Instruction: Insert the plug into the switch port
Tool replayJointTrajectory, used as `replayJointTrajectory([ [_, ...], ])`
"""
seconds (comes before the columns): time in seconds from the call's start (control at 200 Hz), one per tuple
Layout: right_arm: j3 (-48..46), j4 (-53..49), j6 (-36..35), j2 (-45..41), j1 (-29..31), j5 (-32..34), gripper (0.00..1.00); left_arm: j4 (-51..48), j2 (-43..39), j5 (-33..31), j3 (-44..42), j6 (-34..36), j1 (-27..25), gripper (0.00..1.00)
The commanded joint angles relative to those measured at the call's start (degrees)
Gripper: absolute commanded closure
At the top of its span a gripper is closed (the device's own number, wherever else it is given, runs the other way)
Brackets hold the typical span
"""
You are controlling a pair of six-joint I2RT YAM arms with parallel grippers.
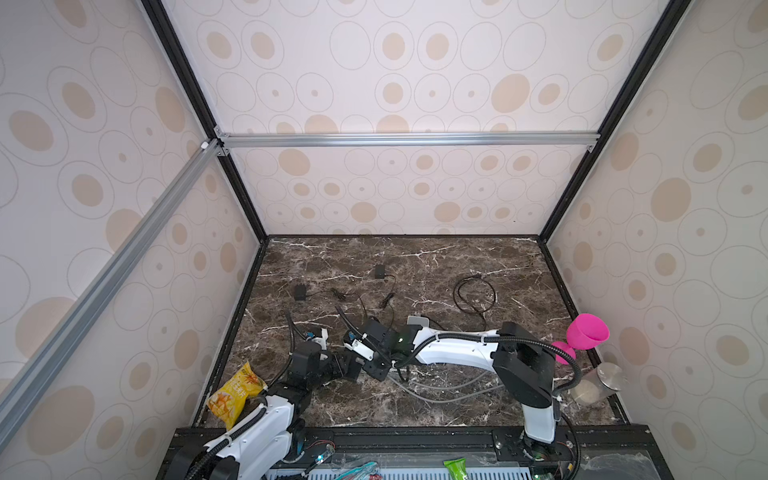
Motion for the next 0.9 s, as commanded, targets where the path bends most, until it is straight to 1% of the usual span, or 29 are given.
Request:
replayJointTrajectory([
  [0.0, -2.89, -0.05, -0.03, -2.36, -0.09, -0.65, 1.00, -3.07, 0.25, -0.75, -0.49, 0.50, -0.23, 0.60],
  [0.28, -5.78, 1.47, 0.68, -2.60, -0.13, -0.73, 1.00, -2.98, 0.42, -0.74, -0.49, 0.50, -0.21, 0.60],
  [0.745, -0.44, 0.31, -0.27, 1.67, -0.13, -2.24, 1.00, -1.96, 1.78, 0.03, -0.28, 0.78, -0.23, 0.60],
  [0.895, 0.54, 0.11, -0.32, 1.81, -0.08, -2.02, 1.00, -1.60, 1.93, 0.53, -0.37, 0.94, -0.22, 0.60],
])
